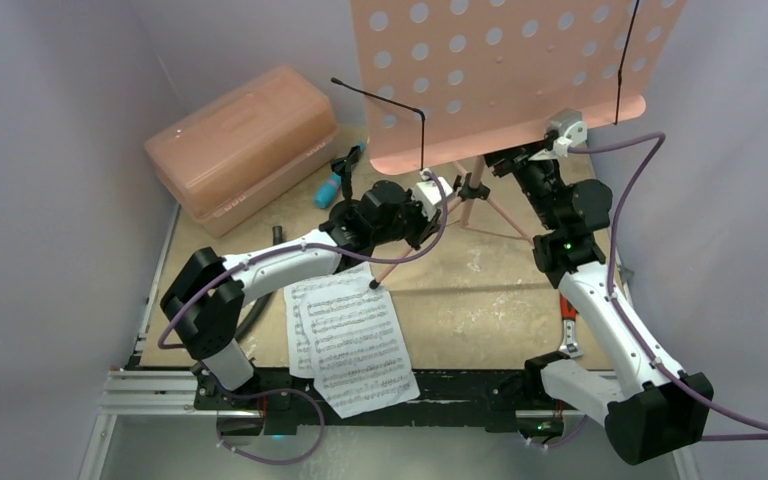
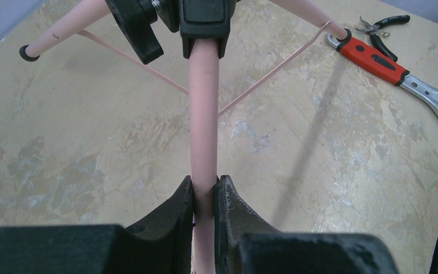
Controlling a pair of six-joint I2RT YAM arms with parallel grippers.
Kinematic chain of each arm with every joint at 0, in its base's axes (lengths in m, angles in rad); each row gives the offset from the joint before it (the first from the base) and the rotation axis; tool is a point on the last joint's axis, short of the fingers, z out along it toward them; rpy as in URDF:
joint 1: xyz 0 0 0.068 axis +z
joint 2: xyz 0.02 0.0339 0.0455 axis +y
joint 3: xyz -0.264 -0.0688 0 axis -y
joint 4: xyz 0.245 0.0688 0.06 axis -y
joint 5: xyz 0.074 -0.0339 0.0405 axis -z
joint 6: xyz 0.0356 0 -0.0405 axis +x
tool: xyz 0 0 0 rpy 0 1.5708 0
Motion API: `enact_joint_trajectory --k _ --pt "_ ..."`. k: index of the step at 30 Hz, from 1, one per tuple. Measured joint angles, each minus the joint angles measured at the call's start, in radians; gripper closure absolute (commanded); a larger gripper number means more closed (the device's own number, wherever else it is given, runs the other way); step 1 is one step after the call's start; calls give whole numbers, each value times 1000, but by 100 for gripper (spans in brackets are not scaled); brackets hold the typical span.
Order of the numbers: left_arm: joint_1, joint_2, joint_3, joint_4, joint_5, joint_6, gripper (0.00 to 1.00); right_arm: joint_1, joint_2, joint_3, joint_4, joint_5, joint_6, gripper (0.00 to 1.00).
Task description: Set up the instrument practice props
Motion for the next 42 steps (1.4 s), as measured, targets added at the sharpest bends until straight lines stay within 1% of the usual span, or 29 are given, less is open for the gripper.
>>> enact_joint_trajectory --k 10,18,27,31,37,42 --pt "52 118 129 3 127 24 100 -5 16 32 -25 48 -76 100" --pt "81 230 251 -12 181 62 100 -8 68 50 -8 88 -122 100" --pt "99 332 396 -82 212 122 100 -26 111 50 32 201 -134 100" --pt "111 368 441 -102 227 134 100 -39 140 50 60 226 -127 100" --pt "124 405 481 -108 233 133 100 -68 190 50 113 234 -98 100" --pt "126 429 512 -119 190 129 100 -90 249 72 150 218 -80 100"
